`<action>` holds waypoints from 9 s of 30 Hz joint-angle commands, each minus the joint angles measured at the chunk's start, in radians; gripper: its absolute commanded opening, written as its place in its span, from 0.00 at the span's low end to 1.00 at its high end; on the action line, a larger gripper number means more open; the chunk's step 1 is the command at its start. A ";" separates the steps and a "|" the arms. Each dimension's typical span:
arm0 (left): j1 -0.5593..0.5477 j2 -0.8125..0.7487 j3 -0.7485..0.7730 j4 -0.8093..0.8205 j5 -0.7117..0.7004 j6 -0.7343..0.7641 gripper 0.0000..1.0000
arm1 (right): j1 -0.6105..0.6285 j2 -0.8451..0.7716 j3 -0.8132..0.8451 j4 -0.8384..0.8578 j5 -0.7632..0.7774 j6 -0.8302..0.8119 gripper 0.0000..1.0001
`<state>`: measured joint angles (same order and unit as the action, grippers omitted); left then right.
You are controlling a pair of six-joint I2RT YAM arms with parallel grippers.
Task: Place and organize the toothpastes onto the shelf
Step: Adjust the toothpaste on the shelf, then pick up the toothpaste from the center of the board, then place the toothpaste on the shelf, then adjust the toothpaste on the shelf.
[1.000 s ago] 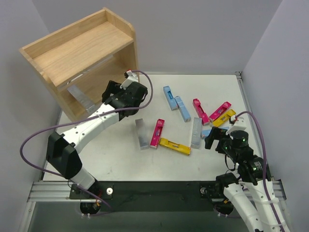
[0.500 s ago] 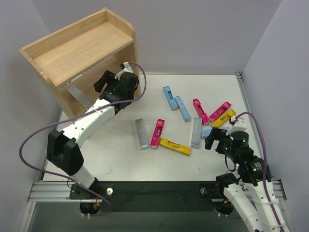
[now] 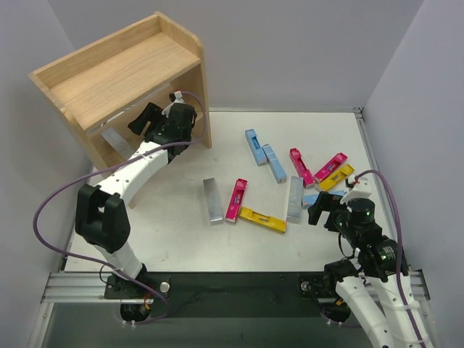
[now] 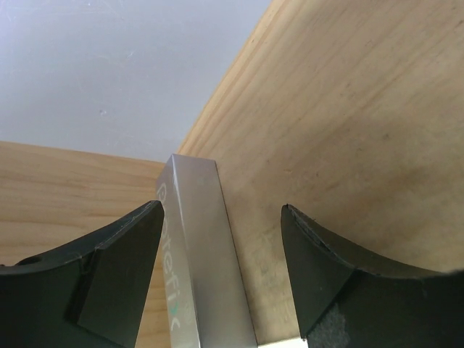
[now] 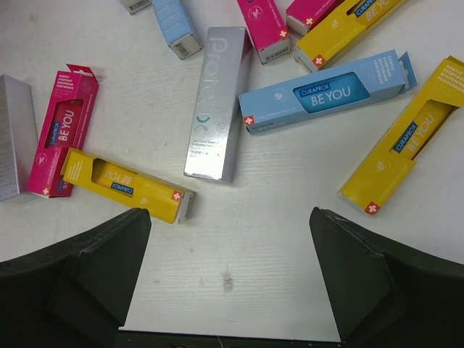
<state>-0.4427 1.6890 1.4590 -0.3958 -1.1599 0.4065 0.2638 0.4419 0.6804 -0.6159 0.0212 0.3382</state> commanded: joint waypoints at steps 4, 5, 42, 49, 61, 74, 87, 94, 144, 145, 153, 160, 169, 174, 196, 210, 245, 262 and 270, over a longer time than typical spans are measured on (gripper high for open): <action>0.027 0.029 -0.043 0.083 -0.072 0.114 0.76 | 0.009 -0.022 -0.016 0.024 -0.003 -0.007 1.00; 0.027 0.023 -0.054 0.084 -0.076 0.120 0.76 | 0.009 -0.025 -0.016 0.024 -0.003 -0.008 1.00; 0.183 -0.253 -0.447 0.338 0.086 0.419 0.55 | 0.011 -0.019 -0.016 0.025 -0.007 -0.007 1.00; 0.182 -0.299 -0.459 0.311 0.098 0.404 0.68 | 0.011 -0.017 -0.018 0.025 -0.006 -0.007 1.00; 0.047 -0.259 -0.264 0.143 0.068 0.243 0.80 | 0.012 -0.020 -0.018 0.027 -0.004 -0.005 1.00; -0.306 -0.114 0.072 -0.279 0.351 -0.369 0.82 | 0.011 0.009 -0.002 0.015 0.023 0.008 1.00; -0.569 -0.026 0.018 -0.048 0.635 -0.971 0.87 | 0.011 0.046 0.073 -0.099 0.239 0.140 1.00; -0.692 0.112 0.029 0.120 0.600 -1.104 0.87 | 0.009 0.000 0.100 -0.134 0.315 0.182 1.00; -0.788 0.236 0.124 0.063 0.381 -0.969 0.17 | 0.011 -0.085 0.070 -0.154 0.333 0.194 1.00; -0.785 0.192 0.115 0.054 0.370 -0.966 0.17 | 0.011 -0.086 0.068 -0.151 0.333 0.193 1.00; -0.716 -0.012 0.029 -0.081 0.250 -0.968 0.16 | 0.011 -0.091 0.054 -0.145 0.319 0.190 1.00; -0.565 -0.205 -0.061 -0.178 0.175 -1.003 0.15 | 0.012 -0.075 0.050 -0.136 0.293 0.182 1.00; -0.302 -0.416 -0.192 -0.216 0.161 -1.081 0.15 | 0.009 -0.057 0.048 -0.125 0.267 0.168 1.00; -0.188 -0.443 -0.203 -0.247 0.183 -1.095 0.15 | 0.011 -0.054 0.045 -0.120 0.258 0.165 0.99; 0.028 -0.384 -0.203 -0.319 0.195 -1.111 0.19 | 0.011 -0.051 0.030 -0.111 0.230 0.159 0.99; 0.041 -0.408 -0.180 -0.324 0.200 -1.078 0.58 | 0.011 -0.040 0.019 -0.102 0.198 0.150 0.99; -0.166 -0.238 0.014 -0.235 0.171 -0.421 0.71 | 0.011 -0.042 0.011 -0.099 0.160 0.147 0.96; -0.054 -0.095 0.009 -0.012 0.086 0.028 0.49 | 0.011 -0.062 0.007 -0.099 0.151 0.148 0.94; 0.016 -0.058 -0.005 -0.047 0.114 0.023 0.49 | 0.011 -0.057 0.008 -0.099 0.149 0.147 0.93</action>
<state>-0.4503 1.6196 1.4406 -0.4694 -1.0443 0.4084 0.2695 0.3859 0.6945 -0.7288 0.1677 0.4915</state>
